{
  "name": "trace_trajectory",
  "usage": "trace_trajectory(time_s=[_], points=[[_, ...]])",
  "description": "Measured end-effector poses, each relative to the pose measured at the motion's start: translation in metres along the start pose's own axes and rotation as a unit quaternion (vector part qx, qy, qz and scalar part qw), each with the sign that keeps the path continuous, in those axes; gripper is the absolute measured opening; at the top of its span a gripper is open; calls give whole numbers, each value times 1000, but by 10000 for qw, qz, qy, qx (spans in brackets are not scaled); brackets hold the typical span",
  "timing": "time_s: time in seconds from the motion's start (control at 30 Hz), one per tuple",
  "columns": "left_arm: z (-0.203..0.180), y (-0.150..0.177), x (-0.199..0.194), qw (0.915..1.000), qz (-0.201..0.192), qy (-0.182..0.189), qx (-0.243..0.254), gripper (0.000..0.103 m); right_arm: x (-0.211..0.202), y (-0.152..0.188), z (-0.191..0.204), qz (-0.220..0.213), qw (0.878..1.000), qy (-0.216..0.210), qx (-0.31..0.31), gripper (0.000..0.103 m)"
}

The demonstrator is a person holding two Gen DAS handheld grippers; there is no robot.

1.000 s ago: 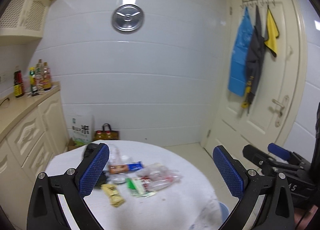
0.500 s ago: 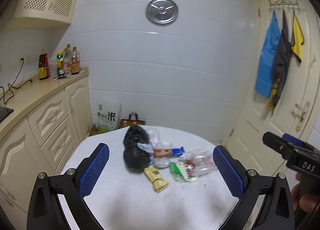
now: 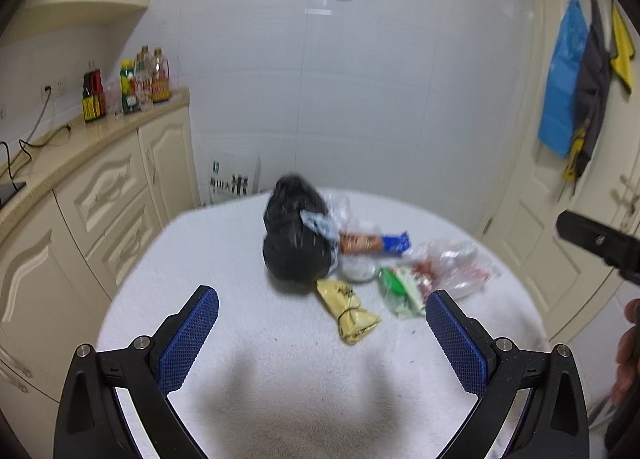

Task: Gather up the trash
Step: 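Return both tools to the table, then grasp the yellow chip bag with the left tool while the right tool grasps the clear plastic bag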

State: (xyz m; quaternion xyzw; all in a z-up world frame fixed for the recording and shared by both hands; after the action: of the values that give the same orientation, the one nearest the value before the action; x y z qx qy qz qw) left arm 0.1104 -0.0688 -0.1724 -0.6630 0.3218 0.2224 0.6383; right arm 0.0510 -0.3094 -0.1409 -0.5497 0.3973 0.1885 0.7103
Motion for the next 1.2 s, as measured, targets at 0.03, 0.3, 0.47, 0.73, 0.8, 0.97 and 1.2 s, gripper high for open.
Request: trace_trajectory(time_s=[0.03, 0.3, 0.47, 0.73, 0.8, 0.97, 1.2], points=[[0, -2, 13, 9999, 108, -20, -7, 101, 6, 1, -2, 56, 10000, 3, 12, 103], [-5, -10, 111, 9952, 971, -91, -27, 89, 63, 4, -13, 575, 9983, -38, 48, 103], [-4, -17, 161, 9898, 1401, 53, -271, 86, 105, 10, -21, 937, 9955, -77, 94, 103], [-13, -37, 201, 9893, 1443, 46, -212, 68, 173, 7, -28, 1434, 9895, -187, -25, 102], [-13, -43, 207, 9894, 1431, 78, -218, 58, 186, 8, -27, 1544, 9875, -308, -81, 89], [-10, -52, 221, 9901, 1370, 214, -218, 44, 193, 12, -24, 1632, 9852, -474, -241, 56], [4, -53, 228, 9903, 1298, 418, -277, 37, 160, 27, -39, 1468, 9873, -601, 36, 51]])
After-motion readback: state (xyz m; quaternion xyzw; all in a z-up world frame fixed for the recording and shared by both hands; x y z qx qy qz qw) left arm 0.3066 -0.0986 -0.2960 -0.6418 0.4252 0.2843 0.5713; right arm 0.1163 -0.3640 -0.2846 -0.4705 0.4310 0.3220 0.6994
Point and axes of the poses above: each gripper's, at about its wrist camera, not at the fingertips, and x roughly the way its jaws point, z to its left, y to its underside, the point moved 4 cm from there along x, roughly the way its jaws point, and after that the axes turned 8 degrees about z, right-handed, at the moved point
